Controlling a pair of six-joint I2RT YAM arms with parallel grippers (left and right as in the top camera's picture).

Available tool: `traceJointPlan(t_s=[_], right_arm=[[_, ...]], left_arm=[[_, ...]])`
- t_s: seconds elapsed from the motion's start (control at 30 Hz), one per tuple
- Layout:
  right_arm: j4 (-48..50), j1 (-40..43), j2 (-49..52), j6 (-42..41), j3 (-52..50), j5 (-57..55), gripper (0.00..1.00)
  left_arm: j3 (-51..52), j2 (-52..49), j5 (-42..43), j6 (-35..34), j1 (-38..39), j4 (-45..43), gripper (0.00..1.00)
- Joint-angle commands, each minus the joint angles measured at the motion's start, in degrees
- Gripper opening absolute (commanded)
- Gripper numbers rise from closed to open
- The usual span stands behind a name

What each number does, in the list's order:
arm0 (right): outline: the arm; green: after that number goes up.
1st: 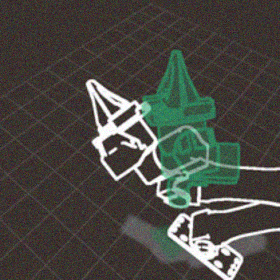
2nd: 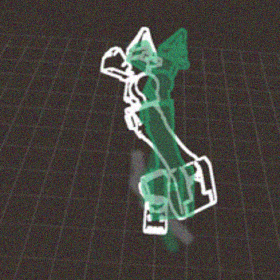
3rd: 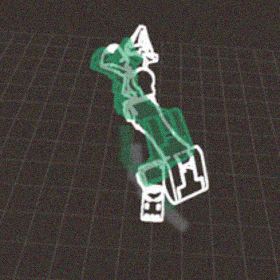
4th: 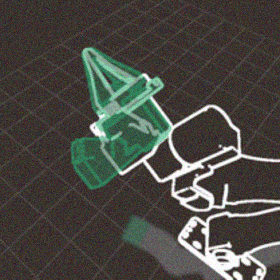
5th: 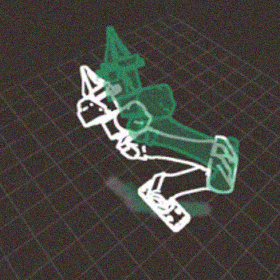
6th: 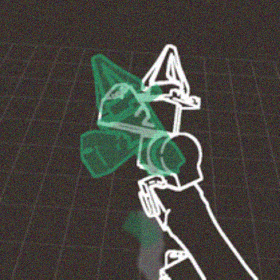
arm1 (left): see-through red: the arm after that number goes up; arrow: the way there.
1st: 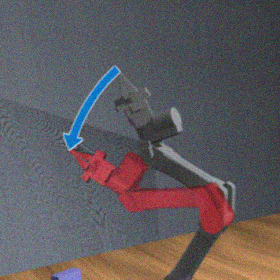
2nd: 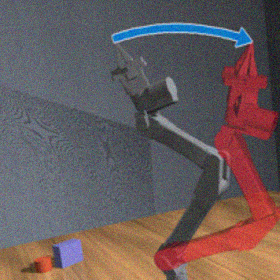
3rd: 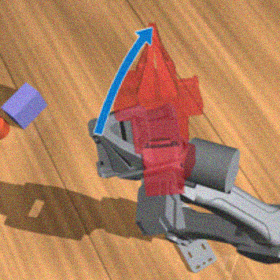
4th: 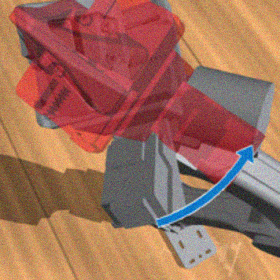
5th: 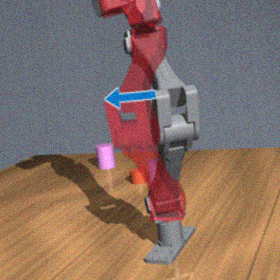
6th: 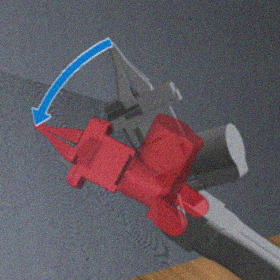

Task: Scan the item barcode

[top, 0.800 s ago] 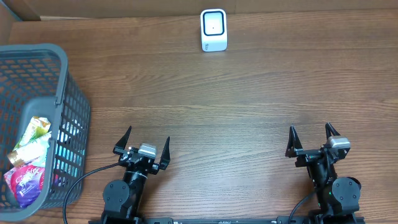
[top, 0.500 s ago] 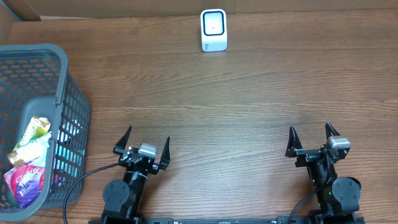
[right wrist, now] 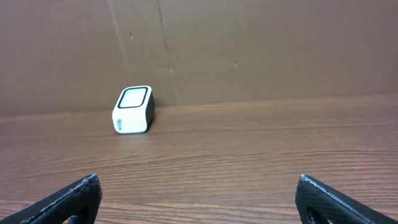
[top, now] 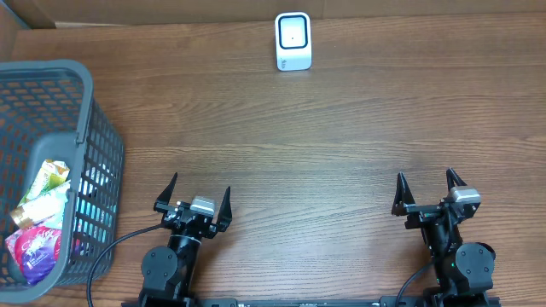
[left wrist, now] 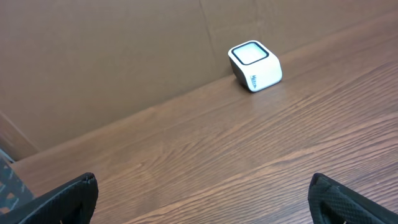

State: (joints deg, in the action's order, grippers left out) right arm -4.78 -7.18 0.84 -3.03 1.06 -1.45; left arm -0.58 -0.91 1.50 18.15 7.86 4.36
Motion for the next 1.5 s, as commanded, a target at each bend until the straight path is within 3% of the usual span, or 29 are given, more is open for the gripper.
traceJointPlan(t_s=[0.0,0.37,0.77,1.17,1.3,1.47], right_arm=[[0.17,-0.31,-0.68,-0.42,-0.61,0.22,1.00],[0.17,-0.31,-0.68,-0.42,-0.61,0.22,1.00],[0.17,-0.31,-0.68,-0.42,-0.61,0.22,1.00],[0.17,-0.31,-0.68,-0.42,-0.61,0.22,1.00],[0.17,-0.31,-0.68,-0.42,-0.61,0.22,1.00],[0.17,-0.31,-0.68,-0.42,-0.61,0.22,1.00]], left_arm=[[0.31,0.66,-0.87,1.40,0.04,0.04,1.00],[0.31,0.66,0.31,0.81,0.07,-0.04,1.00],[0.31,0.66,3.02,-14.40,0.07,-0.24,1.00],[-0.13,0.15,5.35,-18.38,0.07,0.02,1.00],[-4.90,-2.03,6.51,-18.38,0.07,5.79,1.00],[-18.16,-9.92,6.29,-18.16,0.07,11.15,1.00]])
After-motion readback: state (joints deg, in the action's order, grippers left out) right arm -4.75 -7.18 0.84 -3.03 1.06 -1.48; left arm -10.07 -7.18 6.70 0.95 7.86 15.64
